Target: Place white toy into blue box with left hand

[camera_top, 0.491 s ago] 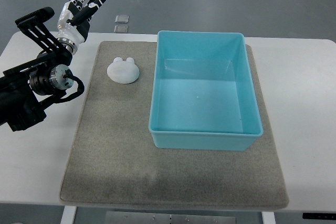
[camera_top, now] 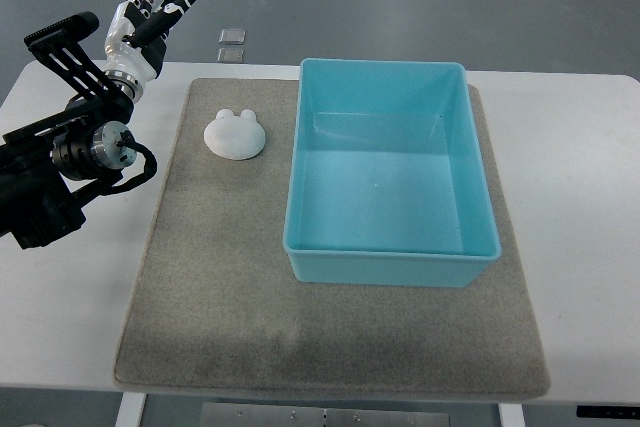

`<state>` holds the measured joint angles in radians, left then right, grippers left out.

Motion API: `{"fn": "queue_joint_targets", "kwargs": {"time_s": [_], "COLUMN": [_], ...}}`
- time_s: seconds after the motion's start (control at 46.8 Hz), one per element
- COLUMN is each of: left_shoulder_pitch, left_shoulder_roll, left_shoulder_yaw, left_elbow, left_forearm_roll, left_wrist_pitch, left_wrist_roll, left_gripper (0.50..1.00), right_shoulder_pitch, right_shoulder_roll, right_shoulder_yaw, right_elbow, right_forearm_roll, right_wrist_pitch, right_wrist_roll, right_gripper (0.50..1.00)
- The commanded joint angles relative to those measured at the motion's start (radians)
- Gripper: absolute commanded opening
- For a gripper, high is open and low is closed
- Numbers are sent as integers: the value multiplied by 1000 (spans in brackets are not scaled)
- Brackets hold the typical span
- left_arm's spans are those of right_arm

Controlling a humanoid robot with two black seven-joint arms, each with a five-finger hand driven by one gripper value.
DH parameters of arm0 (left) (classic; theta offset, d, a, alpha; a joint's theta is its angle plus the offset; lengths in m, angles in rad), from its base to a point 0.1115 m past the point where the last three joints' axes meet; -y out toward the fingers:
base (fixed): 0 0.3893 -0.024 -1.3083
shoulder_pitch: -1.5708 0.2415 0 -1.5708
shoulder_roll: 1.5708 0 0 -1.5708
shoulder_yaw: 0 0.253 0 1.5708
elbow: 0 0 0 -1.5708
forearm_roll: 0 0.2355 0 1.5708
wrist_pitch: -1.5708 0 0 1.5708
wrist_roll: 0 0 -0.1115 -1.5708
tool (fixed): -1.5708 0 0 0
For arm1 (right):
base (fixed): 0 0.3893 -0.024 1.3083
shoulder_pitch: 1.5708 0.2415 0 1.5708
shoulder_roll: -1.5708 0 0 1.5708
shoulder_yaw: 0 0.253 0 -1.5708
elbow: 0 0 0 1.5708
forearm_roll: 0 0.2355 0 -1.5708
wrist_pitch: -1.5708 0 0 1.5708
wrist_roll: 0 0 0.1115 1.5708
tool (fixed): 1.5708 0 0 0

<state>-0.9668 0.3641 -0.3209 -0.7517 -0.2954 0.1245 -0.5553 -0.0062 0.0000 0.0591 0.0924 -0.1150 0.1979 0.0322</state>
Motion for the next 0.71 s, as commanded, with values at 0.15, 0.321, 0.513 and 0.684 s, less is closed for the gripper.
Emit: {"fn": "queue_joint_targets", "kwargs": {"time_s": [0.15, 0.321, 0.513, 0.684], "left_shoulder_pitch": [-4, -9, -15, -10], "left_shoulder_roll": [-1, -5, -10, -11], "left_shoulder_yaw": [2, 2, 5, 11], "left_elbow": [18, 63, 137, 149], "left_forearm_roll": [1, -1, 1, 6], "left_wrist_pitch": [-23, -91, -117, -118], "left_wrist_roll": [0, 0, 0, 0], "left_gripper": [994, 994, 994, 994], "right_shoulder_pitch": [0, 0, 0, 0], "right_shoulder_roll": [0, 0, 0, 0], "right_shoulder_yaw": [-1, -1, -1, -1], "right_elbow": [0, 0, 0, 0], "right_forearm_roll": [0, 0, 0, 0], "right_wrist_pitch": [0, 0, 0, 0], "right_wrist_roll": [0, 0, 0, 0], "right_gripper": [936, 936, 936, 936]}}
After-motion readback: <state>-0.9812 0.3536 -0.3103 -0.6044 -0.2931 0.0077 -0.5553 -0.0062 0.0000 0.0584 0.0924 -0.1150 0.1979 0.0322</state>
